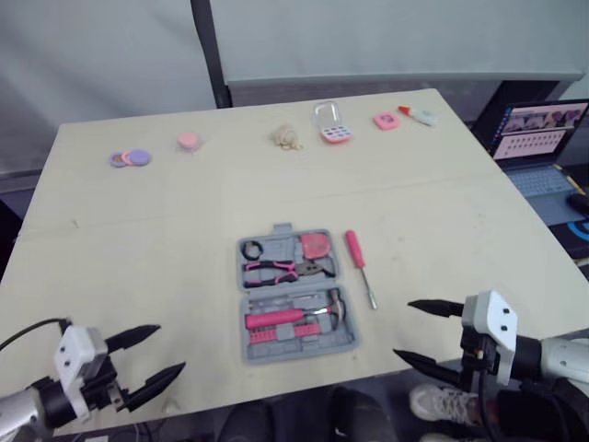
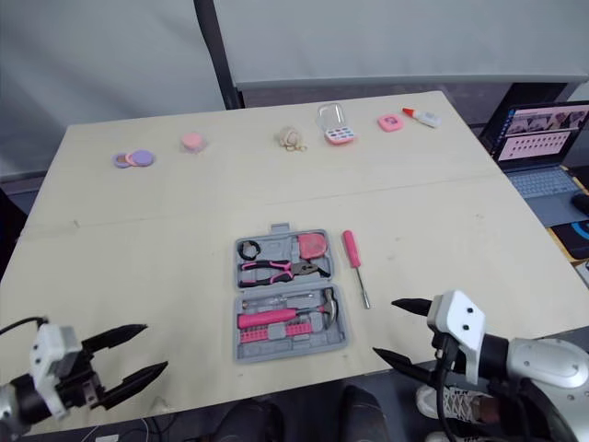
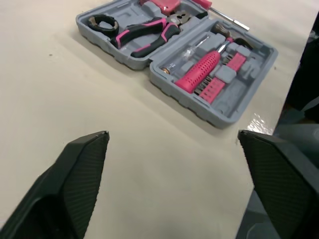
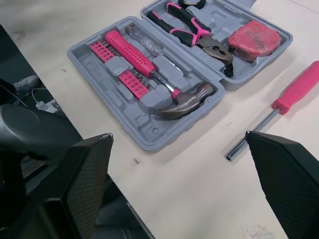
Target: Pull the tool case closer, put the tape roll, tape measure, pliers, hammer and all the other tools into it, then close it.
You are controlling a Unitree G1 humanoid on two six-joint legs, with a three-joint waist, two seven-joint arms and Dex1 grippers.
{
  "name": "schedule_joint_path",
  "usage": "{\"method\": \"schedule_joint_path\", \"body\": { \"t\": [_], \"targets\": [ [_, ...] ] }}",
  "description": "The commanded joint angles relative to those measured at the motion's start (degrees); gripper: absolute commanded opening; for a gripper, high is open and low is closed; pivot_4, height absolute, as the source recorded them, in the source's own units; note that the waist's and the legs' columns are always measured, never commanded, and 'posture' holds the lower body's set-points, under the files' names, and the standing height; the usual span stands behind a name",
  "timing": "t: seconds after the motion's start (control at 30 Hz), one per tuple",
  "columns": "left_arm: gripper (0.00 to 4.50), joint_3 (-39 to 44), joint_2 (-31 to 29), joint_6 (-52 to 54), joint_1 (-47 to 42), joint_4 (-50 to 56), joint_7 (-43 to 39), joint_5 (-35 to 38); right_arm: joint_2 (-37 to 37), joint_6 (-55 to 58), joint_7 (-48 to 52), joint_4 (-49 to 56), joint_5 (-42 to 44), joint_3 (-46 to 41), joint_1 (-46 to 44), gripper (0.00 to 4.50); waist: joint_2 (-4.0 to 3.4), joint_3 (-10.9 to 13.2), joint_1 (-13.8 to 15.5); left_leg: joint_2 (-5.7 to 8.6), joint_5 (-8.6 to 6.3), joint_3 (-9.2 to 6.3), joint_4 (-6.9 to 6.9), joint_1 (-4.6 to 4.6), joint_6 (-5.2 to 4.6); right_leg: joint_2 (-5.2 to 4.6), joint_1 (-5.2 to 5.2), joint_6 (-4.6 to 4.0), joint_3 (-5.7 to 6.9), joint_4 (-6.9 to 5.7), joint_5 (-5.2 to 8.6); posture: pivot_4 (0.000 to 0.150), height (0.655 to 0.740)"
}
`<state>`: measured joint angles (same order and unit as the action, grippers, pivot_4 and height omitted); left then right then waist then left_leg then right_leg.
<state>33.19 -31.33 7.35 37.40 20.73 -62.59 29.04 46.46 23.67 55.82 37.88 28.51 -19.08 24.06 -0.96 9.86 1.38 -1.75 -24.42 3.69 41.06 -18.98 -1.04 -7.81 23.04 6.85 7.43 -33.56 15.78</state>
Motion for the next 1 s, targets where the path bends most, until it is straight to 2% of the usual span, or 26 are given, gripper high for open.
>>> {"method": "schedule_joint_path", "body": {
  "t": [0.03,0.27,0.37,0.57,0.67,0.8,0.93,1.0],
  "targets": [
    [4.46,2.5,1.5,-7.9,3.1,-2.5,-3.2,0.1,-1.1,-2.0,-0.5,1.2,-1.0,-0.8,2.5,4.5,0.01,0.0,0.0,0.02,0.0,0.01,0.02,-0.16,-0.01,-0.02,0.19,0.0,-0.01,-0.05,0.0,0.15,0.7287],
    [4.46,3.7,0.5,-11.1,2.4,-5.0,-5.7,4.4,-2.0,-2.5,-1.4,1.4,-1.6,-1.4,3.2,4.5,0.05,0.0,-0.1,0.0,-0.01,0.15,0.06,-0.22,-0.04,0.01,0.39,-0.05,-0.09,-0.23,0.03,0.15,0.7287],
    [4.46,3.5,-1.6,-8.6,-0.1,-1.2,-6.4,9.3,-3.0,0.3,-5.6,3.8,-0.8,-1.2,0.8,4.5,0.09,0.0,0.0,-0.02,-0.01,0.13,0.09,-0.23,-0.04,0.0,0.4,-0.06,-0.08,-0.28,0.03,0.15,0.7287],
    [4.46,1.3,-3.4,-7.5,-0.8,1.1,-10.6,13.0,-6.1,4.4,-14.8,5.4,-3.9,2.7,-3.8,4.5,0.06,0.0,-0.7,-0.03,-0.01,0.19,0.09,-0.22,0.0,0.1,0.43,-0.07,-0.12,-0.34,0.03,0.15,0.7287],
    [4.46,0.1,-3.3,-9.6,-2.5,0.1,-12.0,11.8,-8.2,9.8,-22.0,6.1,-6.0,5.5,-7.9,4.5,0.05,0.0,-1.0,0.09,-0.02,0.27,0.07,-0.25,0.02,0.21,0.46,-0.07,-0.12,-0.42,0.04,0.15,0.7287],
    [4.46,-0.5,-3.6,-11.9,-3.6,-1.6,-13.8,10.5,-11.9,23.0,-32.9,7.5,-7.9,9.7,-16.1,4.5,0.07,0.0,-1.6,0.09,0.0,0.31,0.17,-0.22,0.06,0.24,0.46,-0.07,-0.18,-0.43,0.04,0.15,0.7287],
    [4.46,-0.5,-3.8,-13.0,-4.0,-2.4,-14.4,9.8,-14.7,34.1,-39.9,5.3,-10.2,14.1,-24.5,4.5,0.04,0.0,-1.6,0.06,0.05,0.32,0.18,-0.24,0.15,0.28,0.58,-0.11,-0.2,-0.56,0.06,0.15,0.7287],
    [4.46,-0.8,-3.7,-13.6,-4.4,-2.7,-14.1,9.1,-18.9,39.7,-43.5,3.1,-10.3,14.7,-29.4,4.5,0.04,0.0,-1.6,0.07,0.06,0.32,0.16,-0.23,0.17,0.29,0.63,-0.21,-0.19,-0.67,0.11,0.15,0.7287]
  ]
}}
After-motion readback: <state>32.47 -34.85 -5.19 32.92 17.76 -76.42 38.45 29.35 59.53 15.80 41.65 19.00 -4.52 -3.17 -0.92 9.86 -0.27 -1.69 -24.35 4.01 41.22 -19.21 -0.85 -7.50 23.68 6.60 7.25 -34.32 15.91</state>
